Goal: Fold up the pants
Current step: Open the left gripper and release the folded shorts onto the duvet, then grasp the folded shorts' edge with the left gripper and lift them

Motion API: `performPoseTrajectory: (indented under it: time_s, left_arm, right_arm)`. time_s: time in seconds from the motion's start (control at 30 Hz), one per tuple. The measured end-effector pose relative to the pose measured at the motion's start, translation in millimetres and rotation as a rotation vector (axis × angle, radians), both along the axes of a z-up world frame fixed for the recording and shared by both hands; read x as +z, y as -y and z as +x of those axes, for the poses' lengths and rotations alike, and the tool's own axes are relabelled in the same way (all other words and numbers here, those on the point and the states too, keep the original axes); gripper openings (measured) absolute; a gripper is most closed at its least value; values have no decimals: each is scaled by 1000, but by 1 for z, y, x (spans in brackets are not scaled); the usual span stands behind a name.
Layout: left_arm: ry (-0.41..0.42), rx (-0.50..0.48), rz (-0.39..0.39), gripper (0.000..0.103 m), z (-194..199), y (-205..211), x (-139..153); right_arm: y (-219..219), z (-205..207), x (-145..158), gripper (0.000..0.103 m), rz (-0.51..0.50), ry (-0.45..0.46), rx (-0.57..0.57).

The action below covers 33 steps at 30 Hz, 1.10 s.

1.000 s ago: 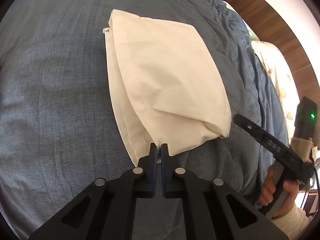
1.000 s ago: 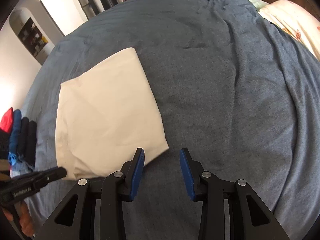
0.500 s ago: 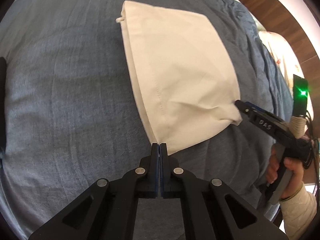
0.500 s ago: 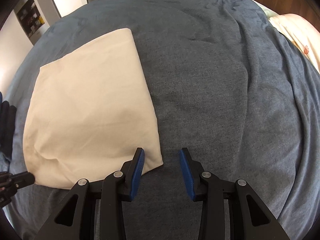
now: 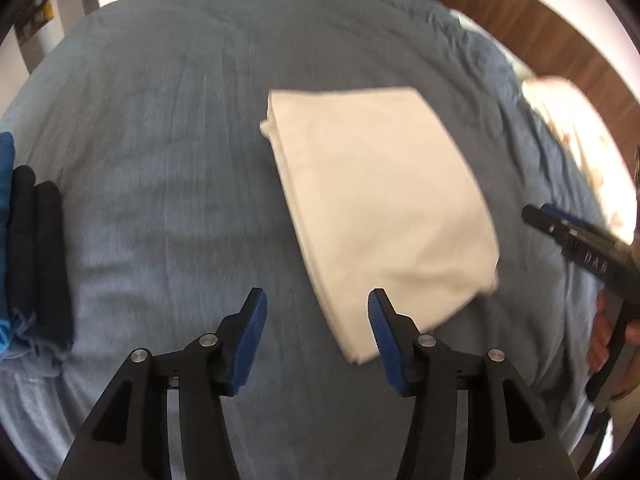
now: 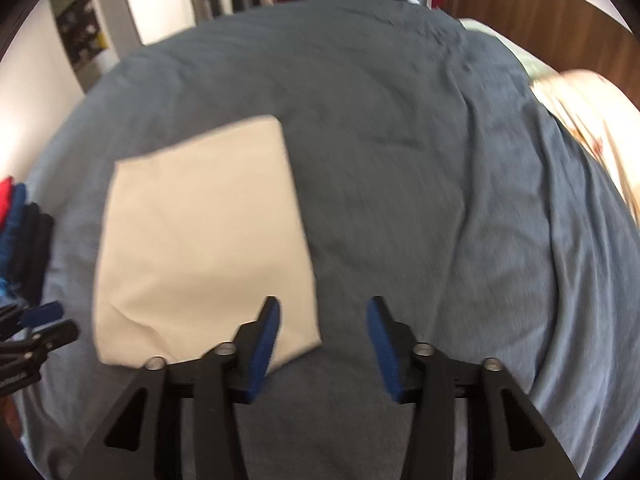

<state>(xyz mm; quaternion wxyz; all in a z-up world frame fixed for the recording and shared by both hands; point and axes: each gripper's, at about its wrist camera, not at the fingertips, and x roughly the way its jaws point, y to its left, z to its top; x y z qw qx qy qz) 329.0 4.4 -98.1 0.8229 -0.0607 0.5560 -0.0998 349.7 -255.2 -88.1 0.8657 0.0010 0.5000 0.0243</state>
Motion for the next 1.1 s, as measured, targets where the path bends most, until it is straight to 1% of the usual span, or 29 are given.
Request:
performPoseTrajectory:
  time_s: [0.07, 0.2, 0.3, 0.37, 0.47, 0.57, 0.7, 0.83, 1.0, 1.1]
  left_arm:
    - [11, 43, -23, 53, 12, -7, -3]
    - [23, 103, -79, 56, 32, -10, -11]
    - [11, 136, -130, 57, 47, -12, -22]
    - [4, 150, -140, 57, 54, -9, -30]
    - [-5, 148, -143, 57, 60, -4, -38]
    - [-12, 135, -137, 57, 67, -3, -46]
    - [-10, 115, -132, 58, 74, 0, -52]
    - [-35, 115, -165, 59, 83, -1, -62]
    - [-36, 84, -194, 59, 88, 1, -68]
    - [-43, 75, -225, 59, 93, 1, -74]
  right_arm:
    - [-4, 9, 7, 50, 8, 33, 20]
    - [-4, 36, 7, 50, 55, 53, 49]
    - [-6, 55, 1, 50, 72, 60, 68]
    - [-7, 65, -7, 50, 96, 42, 72]
    - [-7, 75, -21, 50, 147, 8, 82]
    - [-5, 81, -34, 50, 152, -18, 83]
    - [-3, 87, -51, 50, 196, -58, 80]
    - [-4, 91, -61, 50, 208, -74, 87]
    - [-5, 98, -70, 50, 238, -88, 91]
    - [-6, 103, -76, 50, 259, -96, 90]
